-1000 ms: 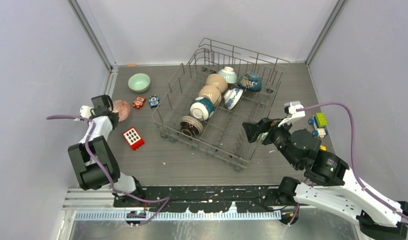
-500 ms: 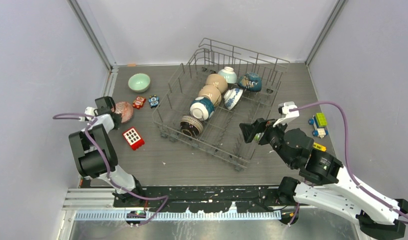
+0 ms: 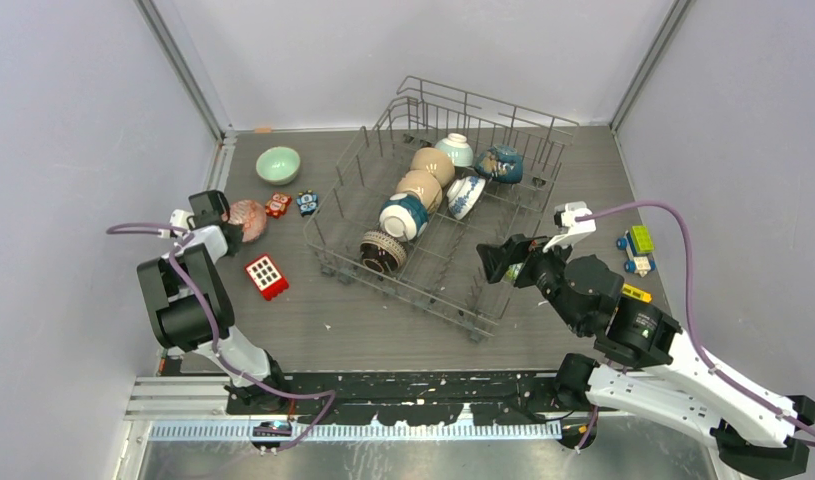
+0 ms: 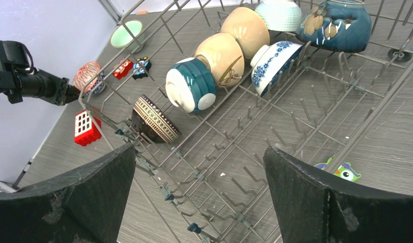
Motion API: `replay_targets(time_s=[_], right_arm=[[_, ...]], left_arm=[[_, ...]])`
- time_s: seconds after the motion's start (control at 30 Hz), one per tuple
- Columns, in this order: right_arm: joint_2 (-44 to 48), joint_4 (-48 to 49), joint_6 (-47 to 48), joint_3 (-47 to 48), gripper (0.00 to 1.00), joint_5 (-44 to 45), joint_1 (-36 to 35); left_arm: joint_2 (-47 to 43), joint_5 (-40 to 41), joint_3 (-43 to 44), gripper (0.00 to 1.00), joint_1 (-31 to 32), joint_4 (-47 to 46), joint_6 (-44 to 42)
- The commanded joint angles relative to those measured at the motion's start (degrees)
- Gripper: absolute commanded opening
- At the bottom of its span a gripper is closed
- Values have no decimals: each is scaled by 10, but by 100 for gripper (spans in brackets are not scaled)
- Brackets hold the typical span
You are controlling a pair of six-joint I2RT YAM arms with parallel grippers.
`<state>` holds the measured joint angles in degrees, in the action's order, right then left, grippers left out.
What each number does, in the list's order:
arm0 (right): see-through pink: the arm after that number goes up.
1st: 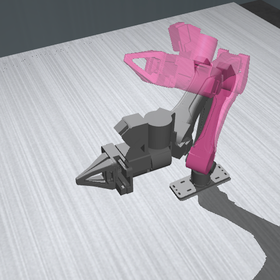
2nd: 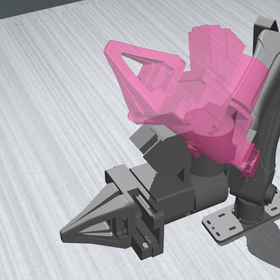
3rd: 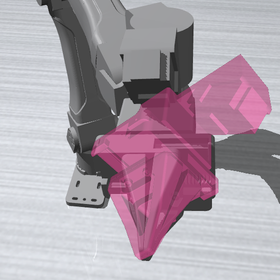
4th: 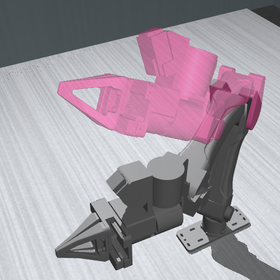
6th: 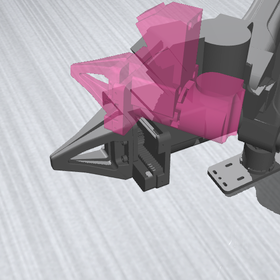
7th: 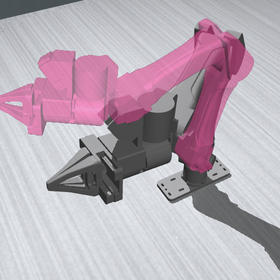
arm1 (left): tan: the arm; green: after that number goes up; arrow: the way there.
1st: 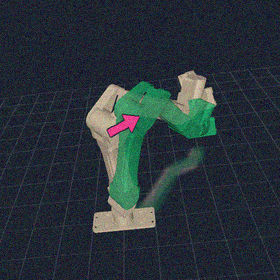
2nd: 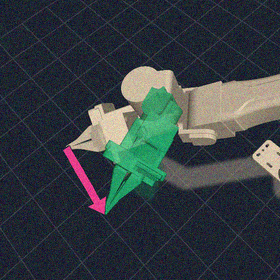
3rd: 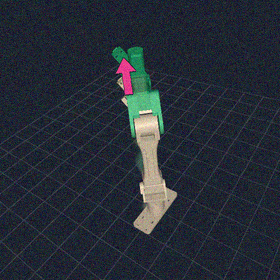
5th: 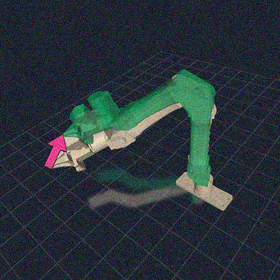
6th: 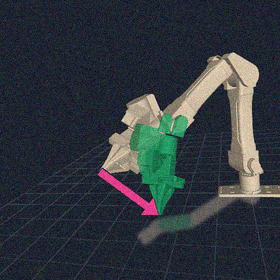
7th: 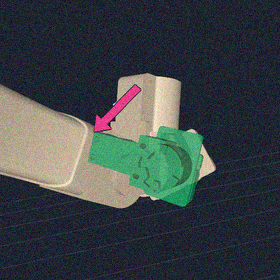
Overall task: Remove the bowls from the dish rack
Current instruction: Place the bowl at the center of the board.
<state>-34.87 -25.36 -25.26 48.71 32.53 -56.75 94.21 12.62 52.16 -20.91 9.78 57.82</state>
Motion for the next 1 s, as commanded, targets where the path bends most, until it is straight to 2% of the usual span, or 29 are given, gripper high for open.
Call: replay_targets(time_s=[0.0,0.33,0.57,0.77,0.83,0.97], right_arm=[[8,26,10,1,100,21,1],[13,16,6,2,100,21,1],[18,16,5,2,100,22,1],[20,15,1,3,100,14,1],[19,14,1,4,100,15,1],[15,14,0,12,100,23,1]], left_arm=[[4,-13,15,2,-2,-34,-5],[-11,-24,13,25,-2,-29,-11],[-38,-20,13,31,-2,-17,-25],[-78,-33,23,44,-2,10,-27],[-105,-45,37,50,-2,37,-27],[-177,-71,36,72,-1,67,-19]])
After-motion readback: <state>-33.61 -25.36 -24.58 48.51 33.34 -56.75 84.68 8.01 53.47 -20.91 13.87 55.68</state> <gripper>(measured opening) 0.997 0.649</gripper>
